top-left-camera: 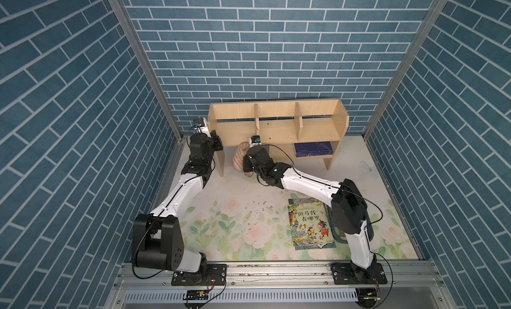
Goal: Wipe the bookshelf clean with a cloth
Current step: Wipe the dust from the shelf.
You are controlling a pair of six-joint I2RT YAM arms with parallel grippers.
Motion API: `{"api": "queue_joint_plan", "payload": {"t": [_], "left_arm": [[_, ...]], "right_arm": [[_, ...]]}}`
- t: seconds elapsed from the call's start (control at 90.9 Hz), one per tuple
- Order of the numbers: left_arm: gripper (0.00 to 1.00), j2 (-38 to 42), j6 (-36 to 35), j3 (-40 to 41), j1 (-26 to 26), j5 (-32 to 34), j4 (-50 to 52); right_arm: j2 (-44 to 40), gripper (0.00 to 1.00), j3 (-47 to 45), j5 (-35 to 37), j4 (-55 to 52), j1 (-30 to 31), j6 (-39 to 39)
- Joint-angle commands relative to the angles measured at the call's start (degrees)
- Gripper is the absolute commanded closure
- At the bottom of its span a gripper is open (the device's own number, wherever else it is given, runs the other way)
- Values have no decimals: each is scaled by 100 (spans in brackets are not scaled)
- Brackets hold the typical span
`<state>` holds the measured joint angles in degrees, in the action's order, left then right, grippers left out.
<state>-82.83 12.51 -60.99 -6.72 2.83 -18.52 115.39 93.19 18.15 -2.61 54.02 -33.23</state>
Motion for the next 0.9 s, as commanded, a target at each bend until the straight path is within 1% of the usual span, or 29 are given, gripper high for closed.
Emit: {"api": "queue_joint_plan", "payload": {"t": [0.0, 0.099, 0.176, 0.242, 0.407, 0.55, 0.682, 0.891], "left_arm": [[100, -89, 621, 62, -208, -1119, -167], [100, -107, 630, 44, -207, -1173, -166], [100, -111, 633, 48, -207, -1138, -150], [100, -102, 622, 44, -207, -1141, -146], [100, -67, 600, 53, -207, -1103, -135], [100, -59, 586, 52, -207, -1098, -122], [100, -82, 594, 27, -208, -1103, -108], [100, -91, 611, 19, -207, -1105, -103]], "right_arm": [[-1154, 100, -983, 421, 375, -392, -302], [-1752, 100, -1532, 558, 423, -624, -308], [-1861, 100, -1622, 702, 349, -687, -146], [-1727, 100, -1695, 704, 302, -752, -109], [-1103, 100, -2064, 247, 703, -779, -273], [-759, 100, -2256, 106, 871, -779, -429], [-838, 100, -2097, 161, 735, -779, -337], [-1311, 100, -1266, 636, 225, -779, 175]]}}
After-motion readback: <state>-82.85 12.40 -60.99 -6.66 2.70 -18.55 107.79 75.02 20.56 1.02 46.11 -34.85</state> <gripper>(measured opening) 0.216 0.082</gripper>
